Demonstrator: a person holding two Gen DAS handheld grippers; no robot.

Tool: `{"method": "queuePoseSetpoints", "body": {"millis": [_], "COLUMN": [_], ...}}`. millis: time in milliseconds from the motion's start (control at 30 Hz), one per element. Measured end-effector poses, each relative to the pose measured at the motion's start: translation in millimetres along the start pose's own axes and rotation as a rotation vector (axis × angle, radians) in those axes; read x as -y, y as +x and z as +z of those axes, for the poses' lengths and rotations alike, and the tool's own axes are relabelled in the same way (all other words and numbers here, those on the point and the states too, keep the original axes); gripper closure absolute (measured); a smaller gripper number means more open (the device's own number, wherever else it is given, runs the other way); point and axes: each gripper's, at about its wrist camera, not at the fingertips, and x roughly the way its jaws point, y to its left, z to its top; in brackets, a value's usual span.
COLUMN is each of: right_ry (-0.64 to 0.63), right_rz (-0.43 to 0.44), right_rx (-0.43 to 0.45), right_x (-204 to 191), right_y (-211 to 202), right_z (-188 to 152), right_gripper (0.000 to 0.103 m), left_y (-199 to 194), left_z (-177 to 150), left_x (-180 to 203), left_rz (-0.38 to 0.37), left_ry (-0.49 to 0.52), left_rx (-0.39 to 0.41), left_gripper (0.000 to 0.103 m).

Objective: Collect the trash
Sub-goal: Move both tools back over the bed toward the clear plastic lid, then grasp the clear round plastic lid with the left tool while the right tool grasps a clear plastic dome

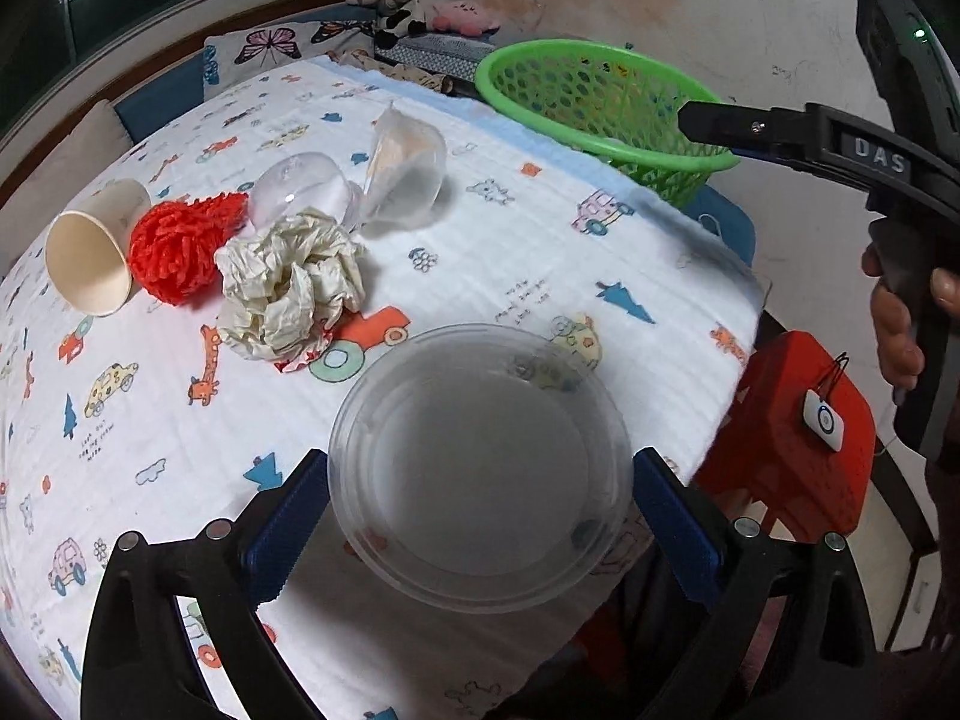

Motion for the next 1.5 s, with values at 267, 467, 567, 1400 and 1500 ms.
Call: {"method": "queuePoseSetpoints", "body": {"millis": [267,467,567,1400,1500], "right_ry": [-0.014,-0.034,-0.05,-0.016,-0.008], "right_rz": [0.01,0.022,0.035,0.245,0.237], "right_rx": [-0.014,-0.027,-0.03,-0.158,-0.166], "right_x": [-7,-15,-23,-92,-93], "right_y": [7,11,15,97,106], "right_z": [0,3,5,28,29], "right_gripper": [0.021,0.021,0.021,0.034,0.036], "left_y": [6,2,-5,-69,-69], "left_z": [-2,-2,-3,-11,-12], "left_x": [4,2,0,-79,-85], "left_rz": [0.018,0.009,0.007,0.054,0.05], "left_ry": [0.029,0.025,0.021,-0.176,-0.188], "left_rx": [0.016,0.053,0.076,0.199,0.202], "left_gripper": [0.007,0.013,0.013,0.013,0.013]}}
